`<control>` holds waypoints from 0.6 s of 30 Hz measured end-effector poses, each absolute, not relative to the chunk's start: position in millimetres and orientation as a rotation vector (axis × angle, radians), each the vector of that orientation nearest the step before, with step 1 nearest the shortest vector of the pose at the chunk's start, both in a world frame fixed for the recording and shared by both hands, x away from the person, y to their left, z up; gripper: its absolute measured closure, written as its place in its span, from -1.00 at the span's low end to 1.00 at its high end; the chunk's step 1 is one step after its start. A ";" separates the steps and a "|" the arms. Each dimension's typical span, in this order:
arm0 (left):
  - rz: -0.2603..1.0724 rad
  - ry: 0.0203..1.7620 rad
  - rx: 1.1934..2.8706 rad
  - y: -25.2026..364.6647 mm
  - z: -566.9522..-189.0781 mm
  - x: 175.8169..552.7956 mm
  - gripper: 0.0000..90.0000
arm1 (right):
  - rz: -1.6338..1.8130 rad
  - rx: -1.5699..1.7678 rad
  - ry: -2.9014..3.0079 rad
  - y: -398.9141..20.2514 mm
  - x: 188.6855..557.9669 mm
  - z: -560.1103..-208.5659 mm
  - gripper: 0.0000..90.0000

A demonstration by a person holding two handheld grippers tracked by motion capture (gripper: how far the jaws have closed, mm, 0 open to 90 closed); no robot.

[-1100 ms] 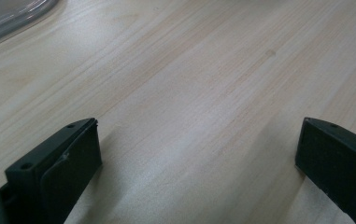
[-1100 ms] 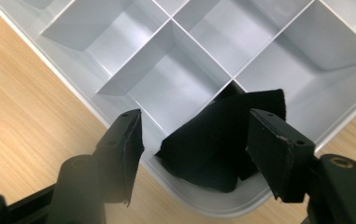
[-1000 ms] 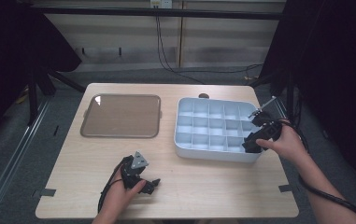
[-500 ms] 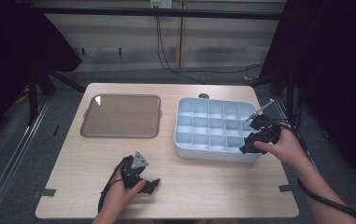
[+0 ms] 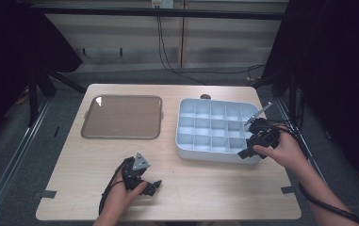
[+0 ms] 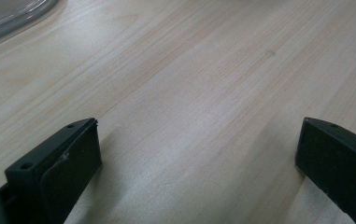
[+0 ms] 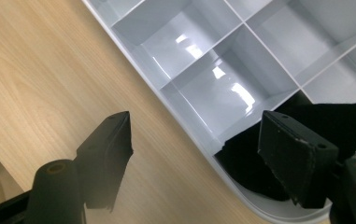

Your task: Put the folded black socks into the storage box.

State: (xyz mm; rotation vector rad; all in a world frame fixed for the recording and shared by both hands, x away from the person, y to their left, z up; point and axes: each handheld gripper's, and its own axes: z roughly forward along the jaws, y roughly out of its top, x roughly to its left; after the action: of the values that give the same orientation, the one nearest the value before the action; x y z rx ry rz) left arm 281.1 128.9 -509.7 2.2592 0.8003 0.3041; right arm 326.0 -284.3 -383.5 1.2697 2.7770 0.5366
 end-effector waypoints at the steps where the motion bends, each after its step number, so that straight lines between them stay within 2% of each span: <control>1: 0.304 0.801 2.259 128.9 -509.7 281.0 -1.00 | 0.534 1.271 2.781 -283.0 325.3 -383.2 -0.43; 18: 0.303 0.804 2.254 128.6 -509.9 280.9 -1.00 | 0.536 1.210 2.822 -268.4 318.9 -383.6 -0.47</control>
State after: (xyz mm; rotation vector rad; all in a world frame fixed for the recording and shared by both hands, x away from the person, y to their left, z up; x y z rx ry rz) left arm 280.9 128.6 -509.9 2.2545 0.8038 0.3033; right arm 318.9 -268.4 -383.6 1.2096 2.8219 0.5360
